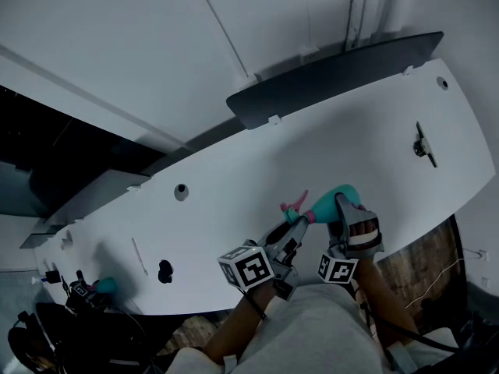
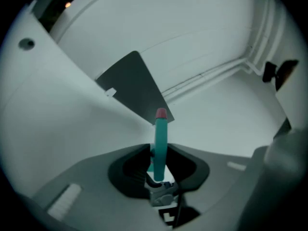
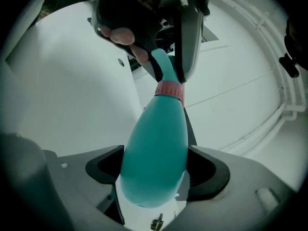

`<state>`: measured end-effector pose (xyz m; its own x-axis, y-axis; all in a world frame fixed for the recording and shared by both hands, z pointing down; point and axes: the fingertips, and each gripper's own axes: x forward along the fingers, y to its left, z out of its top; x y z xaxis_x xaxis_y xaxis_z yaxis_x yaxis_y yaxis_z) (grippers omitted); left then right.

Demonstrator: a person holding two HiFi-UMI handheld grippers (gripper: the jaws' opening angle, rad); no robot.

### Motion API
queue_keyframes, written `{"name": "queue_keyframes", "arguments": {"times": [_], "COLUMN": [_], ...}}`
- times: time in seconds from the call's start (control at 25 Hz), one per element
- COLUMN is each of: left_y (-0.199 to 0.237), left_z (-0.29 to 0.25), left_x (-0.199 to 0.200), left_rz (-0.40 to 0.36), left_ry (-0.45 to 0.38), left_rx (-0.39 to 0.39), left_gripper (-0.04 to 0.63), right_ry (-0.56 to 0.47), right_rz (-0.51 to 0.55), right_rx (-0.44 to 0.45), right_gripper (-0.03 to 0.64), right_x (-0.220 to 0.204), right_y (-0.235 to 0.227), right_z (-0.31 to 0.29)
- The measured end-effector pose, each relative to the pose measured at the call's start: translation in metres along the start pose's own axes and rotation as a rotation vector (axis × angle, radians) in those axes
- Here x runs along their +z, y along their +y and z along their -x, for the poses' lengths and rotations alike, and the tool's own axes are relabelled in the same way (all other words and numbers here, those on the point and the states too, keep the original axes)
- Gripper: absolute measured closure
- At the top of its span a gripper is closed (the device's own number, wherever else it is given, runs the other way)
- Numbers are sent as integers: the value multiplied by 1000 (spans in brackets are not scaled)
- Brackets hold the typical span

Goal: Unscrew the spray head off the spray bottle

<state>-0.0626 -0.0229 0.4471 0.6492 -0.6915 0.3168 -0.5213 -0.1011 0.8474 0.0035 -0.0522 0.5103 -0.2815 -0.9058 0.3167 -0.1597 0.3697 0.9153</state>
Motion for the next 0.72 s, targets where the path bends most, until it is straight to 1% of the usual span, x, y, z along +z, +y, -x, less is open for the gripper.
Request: {"name": "queue_keyframes", "arguments": {"times": [0.04,0.08,0.12,0.24,0.28,0.32,0.4,0.48,0.56,0.64,0.68,0.72], "left_y": [-4,-9,-13,-18,-17,-16,-14,-17,-22,-25,-25,-24], "left_z": [1,3,5,12,15,18,24,30,34,34,33,32], "left_x": [2,3,3,-3,-5,-7,-7,-6,-11,-24,-29,-33], "left_rz": [-93,-208,-338,-767,-903,-1019,-1203,-1382,-1586,-1777,-1841,-1879], "left_ry": [-1,2,12,64,84,101,108,89,92,158,207,255], "left_rx": [1,4,12,73,103,135,193,240,253,225,203,183], "left_gripper": [502,502,492,382,362,362,345,333,328,327,321,311], "right_ry": [-13,-32,-56,-104,-107,-108,-118,-152,-190,-214,-223,-232], "right_rz": [-23,-49,-76,-130,-138,-146,-158,-161,-162,-153,-144,-132], "right_rx": [16,38,61,115,123,129,142,170,204,229,238,246], "right_gripper": [213,213,213,213,213,213,213,213,213,213,213,213], "right_x": [2,4,7,10,9,8,9,14,19,20,20,20], "right_y": [0,1,3,8,9,10,11,15,20,23,24,24], "right_z": [-1,-1,-2,-4,-4,-4,-5,-4,-4,-4,-4,-4]}}
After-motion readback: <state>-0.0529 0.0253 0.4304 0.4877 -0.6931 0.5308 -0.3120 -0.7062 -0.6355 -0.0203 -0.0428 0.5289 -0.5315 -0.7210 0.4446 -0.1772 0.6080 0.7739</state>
